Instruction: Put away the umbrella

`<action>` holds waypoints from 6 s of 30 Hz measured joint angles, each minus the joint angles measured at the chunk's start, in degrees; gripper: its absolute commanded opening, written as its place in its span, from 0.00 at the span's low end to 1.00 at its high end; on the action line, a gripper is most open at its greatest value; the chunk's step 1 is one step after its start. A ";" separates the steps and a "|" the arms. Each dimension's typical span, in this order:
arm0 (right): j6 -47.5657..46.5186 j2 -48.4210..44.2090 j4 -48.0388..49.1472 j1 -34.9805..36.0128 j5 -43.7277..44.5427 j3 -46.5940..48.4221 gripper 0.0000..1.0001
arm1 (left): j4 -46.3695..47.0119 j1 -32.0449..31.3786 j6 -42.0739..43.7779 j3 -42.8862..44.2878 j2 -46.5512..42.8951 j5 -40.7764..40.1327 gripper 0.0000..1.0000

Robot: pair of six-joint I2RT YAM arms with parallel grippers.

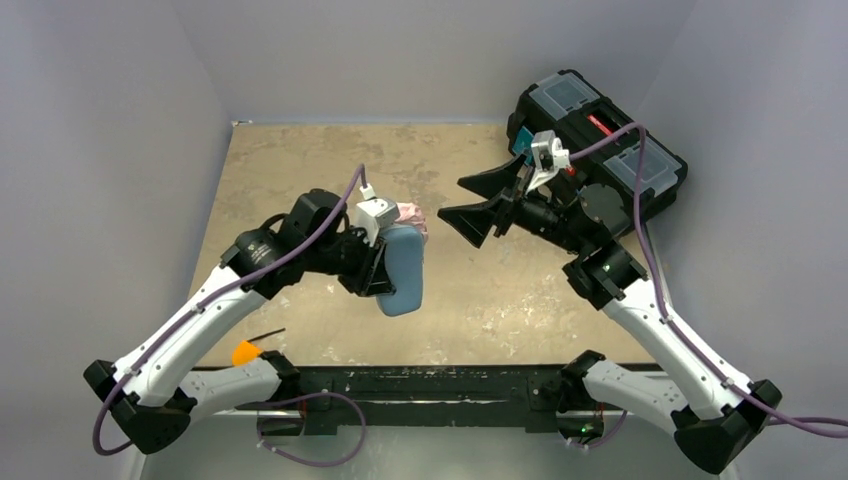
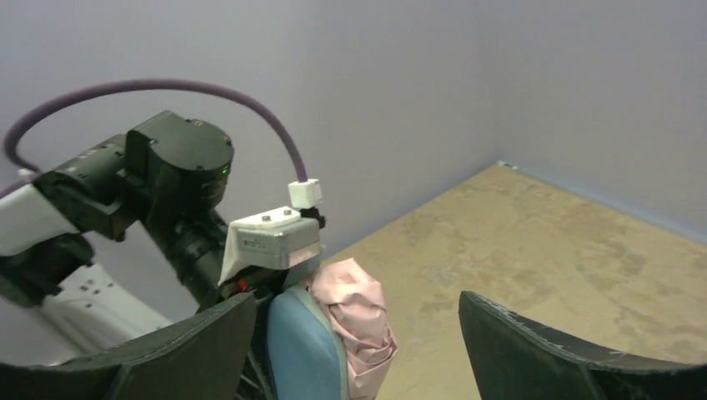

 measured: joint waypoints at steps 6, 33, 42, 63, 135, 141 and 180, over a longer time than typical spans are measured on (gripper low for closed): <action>8.52 -0.02 1.36 -2.89 -12.83 -0.09 0.35 | 1.38 0.07 2.71 0.07 -3.52 7.23 0.00; 21.59 3.32 12.04 -3.54 -28.22 -3.91 0.14 | 7.65 0.35 2.67 2.16 -4.20 20.72 0.00; 19.41 4.26 11.74 -2.03 -28.89 -3.69 0.13 | 6.84 0.72 2.56 2.75 -2.21 23.37 0.21; 14.23 15.28 18.29 12.68 -29.05 -3.50 0.05 | -25.29 1.44 10.47 13.22 3.23 25.57 0.43; -12.98 17.79 25.18 30.01 36.50 -23.39 0.76 | -34.42 1.03 -5.09 26.38 14.64 -14.93 0.00; -11.39 21.03 34.42 31.50 36.39 -25.46 0.71 | -34.45 1.03 -6.82 25.57 15.21 -15.65 0.00; -15.28 27.93 44.87 33.70 35.52 -23.87 0.16 | -36.06 1.07 -7.69 24.63 17.14 -13.07 0.00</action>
